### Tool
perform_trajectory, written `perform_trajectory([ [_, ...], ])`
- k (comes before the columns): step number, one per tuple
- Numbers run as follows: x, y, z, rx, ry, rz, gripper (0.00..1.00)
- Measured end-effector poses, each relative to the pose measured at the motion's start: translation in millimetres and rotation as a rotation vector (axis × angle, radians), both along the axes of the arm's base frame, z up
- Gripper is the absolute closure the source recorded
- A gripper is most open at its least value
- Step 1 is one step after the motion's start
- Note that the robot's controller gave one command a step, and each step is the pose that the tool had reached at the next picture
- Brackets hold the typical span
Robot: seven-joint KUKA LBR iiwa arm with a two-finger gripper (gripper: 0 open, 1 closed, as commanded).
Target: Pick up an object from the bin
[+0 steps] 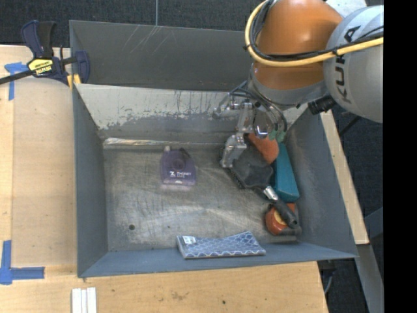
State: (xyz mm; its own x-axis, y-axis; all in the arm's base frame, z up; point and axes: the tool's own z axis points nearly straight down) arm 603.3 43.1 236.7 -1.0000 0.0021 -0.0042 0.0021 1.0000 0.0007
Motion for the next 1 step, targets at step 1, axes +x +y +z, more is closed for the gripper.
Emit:
perform_trajectory([
  [1, 0.0, 0.0, 0.0, 0.000, 0.000, 0.000, 0.00],
])
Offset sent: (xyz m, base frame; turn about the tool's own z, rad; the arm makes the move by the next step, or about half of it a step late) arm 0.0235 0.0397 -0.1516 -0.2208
